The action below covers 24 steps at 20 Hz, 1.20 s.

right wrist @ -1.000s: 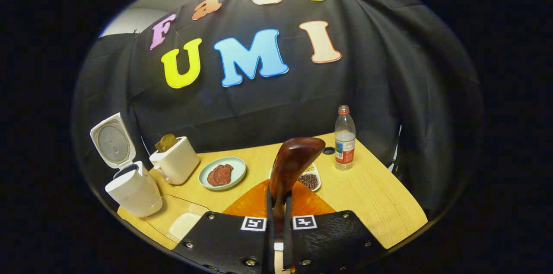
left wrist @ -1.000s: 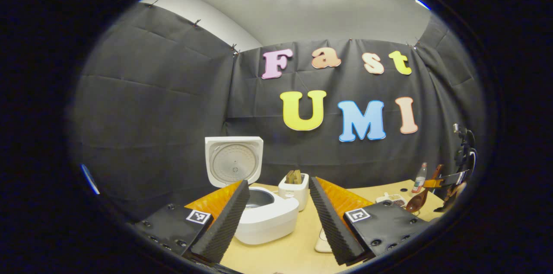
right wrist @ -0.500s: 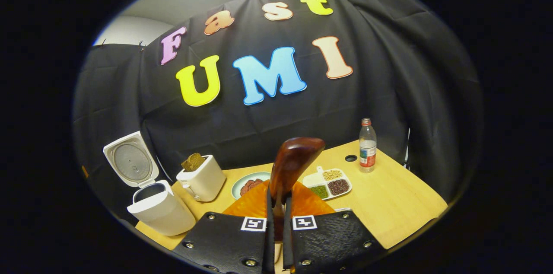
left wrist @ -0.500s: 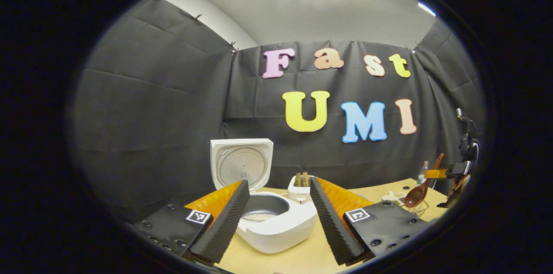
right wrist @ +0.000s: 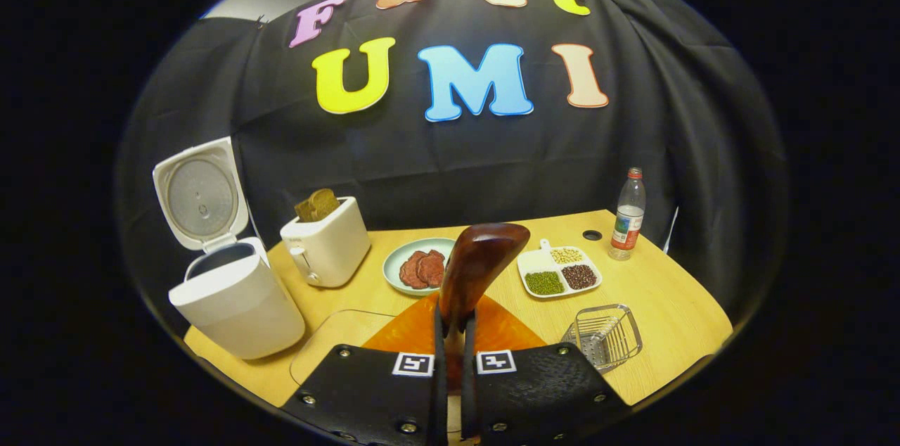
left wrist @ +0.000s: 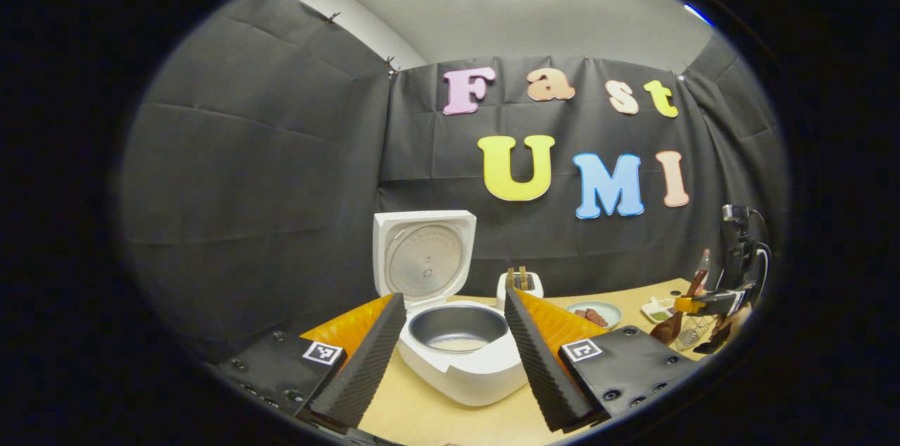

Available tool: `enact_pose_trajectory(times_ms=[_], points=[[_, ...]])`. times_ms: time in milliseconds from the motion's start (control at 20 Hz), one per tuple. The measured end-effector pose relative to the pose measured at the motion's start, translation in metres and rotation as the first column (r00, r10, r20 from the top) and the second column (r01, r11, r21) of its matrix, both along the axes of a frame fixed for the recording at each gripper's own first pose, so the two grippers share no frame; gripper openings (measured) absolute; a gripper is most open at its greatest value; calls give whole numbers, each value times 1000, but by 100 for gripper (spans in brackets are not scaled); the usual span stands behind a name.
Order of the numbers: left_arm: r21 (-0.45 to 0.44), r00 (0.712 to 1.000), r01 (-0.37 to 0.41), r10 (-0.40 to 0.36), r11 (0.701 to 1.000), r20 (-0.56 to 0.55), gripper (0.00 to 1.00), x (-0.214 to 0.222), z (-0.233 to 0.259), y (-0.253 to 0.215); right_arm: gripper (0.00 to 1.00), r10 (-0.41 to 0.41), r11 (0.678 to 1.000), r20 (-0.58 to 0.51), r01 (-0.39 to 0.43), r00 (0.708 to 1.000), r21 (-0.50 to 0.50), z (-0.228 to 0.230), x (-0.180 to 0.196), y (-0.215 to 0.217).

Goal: Close the left gripper, press the button to open the rice cooker; take a wooden spoon from the chopstick holder with the right hand, scoop a spoonful of rice and pour it into the rice cooker, then put the wooden spoon back into the chopstick holder.

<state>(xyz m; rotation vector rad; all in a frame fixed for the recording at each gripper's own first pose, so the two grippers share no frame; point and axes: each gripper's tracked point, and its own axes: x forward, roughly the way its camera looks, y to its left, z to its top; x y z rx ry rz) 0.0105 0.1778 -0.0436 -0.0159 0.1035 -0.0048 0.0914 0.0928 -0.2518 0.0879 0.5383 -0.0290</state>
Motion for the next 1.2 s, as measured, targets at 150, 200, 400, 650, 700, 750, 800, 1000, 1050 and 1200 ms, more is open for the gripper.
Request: enact_pose_trajectory(times_ms=[150,200,400,650,700,750,800,1000,1050,1200], points=[[1,1000,-19,19,1000,-15,97,0,-9,19,8,-1,992,-21,-2,1000,-124,-20,3,1],[1,999,-24,24,1000,-21,97,-1,-12,24,8,5,987,-29,-10,1000,-159,-25,5,3],[6,999,-41,41,999,-27,97,-1,-16,41,8,27,980,-65,-39,997,-197,-44,2,26],[1,998,-50,50,999,-34,95,-1,-20,51,8,64,995,-102,-72,993,-74,-52,-6,70],[0,998,-49,49,999,-34,95,0,-21,52,8,71,996,-109,-76,992,-49,-53,-7,76],[0,998,-48,48,999,-34,96,0,-22,52,8,76,997,-112,-79,991,-16,-53,-8,82],[0,998,-48,48,999,-35,96,0,-22,53,8,81,997,-117,-79,990,27,-53,-10,88],[-1,998,-49,49,999,-36,97,-3,-21,54,8,42,970,-157,-3,987,244,-53,-13,96],[0,998,-48,48,999,-34,99,-4,-21,54,8,24,953,-172,30,985,302,-54,-13,96],[4,999,-45,45,999,-31,95,-6,-18,52,8,-30,877,-224,133,974,461,-60,-13,90]])
